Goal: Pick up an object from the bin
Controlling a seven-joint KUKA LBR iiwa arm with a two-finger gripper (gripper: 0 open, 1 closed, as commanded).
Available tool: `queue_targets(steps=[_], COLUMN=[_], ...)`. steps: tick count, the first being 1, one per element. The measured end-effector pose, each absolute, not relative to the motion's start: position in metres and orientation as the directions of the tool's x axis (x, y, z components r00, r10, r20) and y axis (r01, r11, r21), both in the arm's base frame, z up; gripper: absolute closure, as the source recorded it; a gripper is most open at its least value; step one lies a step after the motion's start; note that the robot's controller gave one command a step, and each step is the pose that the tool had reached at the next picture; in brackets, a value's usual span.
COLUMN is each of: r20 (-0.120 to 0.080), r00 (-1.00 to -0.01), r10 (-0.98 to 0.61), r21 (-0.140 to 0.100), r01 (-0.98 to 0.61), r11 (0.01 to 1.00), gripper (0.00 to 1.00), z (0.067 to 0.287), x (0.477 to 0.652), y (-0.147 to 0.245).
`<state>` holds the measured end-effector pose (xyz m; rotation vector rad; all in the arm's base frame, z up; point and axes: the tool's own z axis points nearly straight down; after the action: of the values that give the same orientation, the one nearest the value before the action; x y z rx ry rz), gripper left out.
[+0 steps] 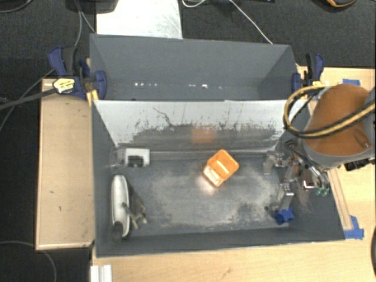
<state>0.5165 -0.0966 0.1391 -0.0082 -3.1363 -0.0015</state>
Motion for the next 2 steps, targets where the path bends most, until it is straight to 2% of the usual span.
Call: queue_targets(steps=[1, 2], r20=[-0.003, 0.003], r00=[-1.0, -1.0], r10=[0.001, -0.007], r21=[0.0, 0.002], r01=[0.001, -0.007], r11=[1.0, 1.0], gripper=[0.0, 0.0], z=[0.143, 0.069], x=[0.518, 0.543], y=[-0.096, -0.022])
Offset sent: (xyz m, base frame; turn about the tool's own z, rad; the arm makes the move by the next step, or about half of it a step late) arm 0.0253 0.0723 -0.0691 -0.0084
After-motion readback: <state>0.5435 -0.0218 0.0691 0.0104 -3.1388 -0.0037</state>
